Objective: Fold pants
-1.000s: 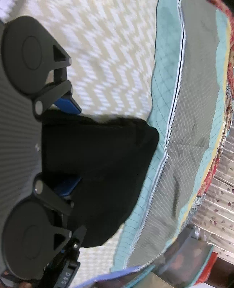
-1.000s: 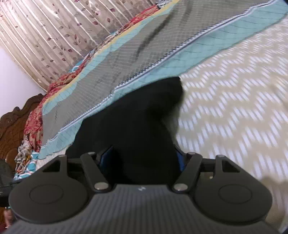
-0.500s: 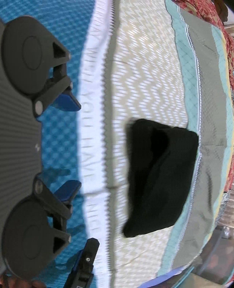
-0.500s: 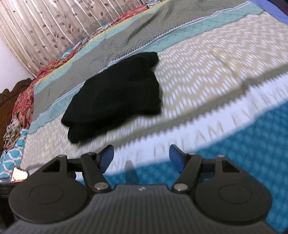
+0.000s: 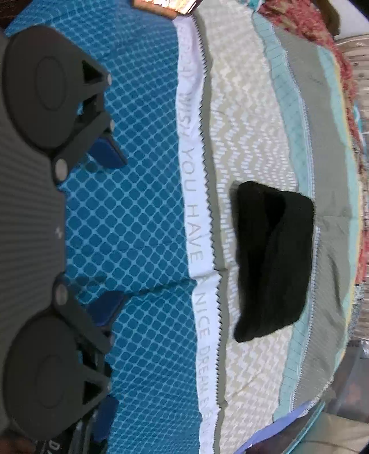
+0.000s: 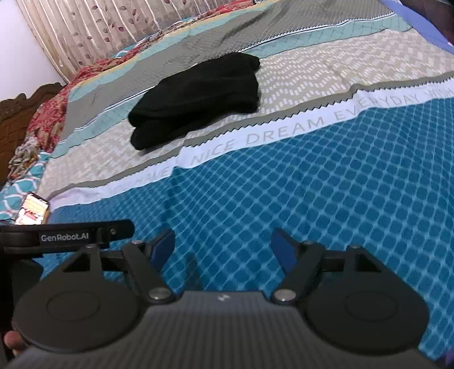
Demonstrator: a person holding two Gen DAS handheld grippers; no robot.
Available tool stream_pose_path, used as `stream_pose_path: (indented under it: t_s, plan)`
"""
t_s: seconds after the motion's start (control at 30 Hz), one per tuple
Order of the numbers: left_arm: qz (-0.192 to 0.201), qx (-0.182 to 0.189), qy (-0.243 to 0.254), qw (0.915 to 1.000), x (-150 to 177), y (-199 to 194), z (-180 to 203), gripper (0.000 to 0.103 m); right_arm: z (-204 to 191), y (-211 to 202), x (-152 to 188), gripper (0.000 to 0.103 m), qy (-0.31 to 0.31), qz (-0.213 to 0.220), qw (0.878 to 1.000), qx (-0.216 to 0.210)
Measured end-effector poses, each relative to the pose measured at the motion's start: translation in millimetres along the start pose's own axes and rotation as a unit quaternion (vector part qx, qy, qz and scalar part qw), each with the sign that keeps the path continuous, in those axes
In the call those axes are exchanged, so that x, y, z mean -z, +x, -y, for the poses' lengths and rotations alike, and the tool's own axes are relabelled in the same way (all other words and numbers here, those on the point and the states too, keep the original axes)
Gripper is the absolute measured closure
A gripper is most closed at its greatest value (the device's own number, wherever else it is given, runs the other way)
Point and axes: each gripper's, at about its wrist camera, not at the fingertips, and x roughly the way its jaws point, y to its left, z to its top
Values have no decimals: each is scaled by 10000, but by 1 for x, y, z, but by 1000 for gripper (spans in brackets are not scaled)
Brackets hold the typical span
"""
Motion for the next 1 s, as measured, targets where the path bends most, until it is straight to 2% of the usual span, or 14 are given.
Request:
stream_pose_path:
  t_s: [0.07, 0.4, 0.7, 0.87, 1.0]
  plan:
    - [139, -3, 24, 9999, 0, -10, 0, 1, -2, -7, 0, 16, 66, 49, 9999, -86]
    - [450, -21, 38, 9990, 3, -41, -1, 0, -17, -33, 2, 12, 204, 133, 9993, -269]
    - [591, -48, 173, 9981, 9, -48, 4, 0, -25, -37, 8, 10, 85, 117, 9998, -137]
    - [701, -174, 90, 9973, 7, -54, 1, 0, -27, -41, 8, 8, 72, 207, 9997, -78]
    - [858, -460, 19, 9952, 4, -59, -2, 0, -30, -47, 5, 6, -5, 303, 9995, -108]
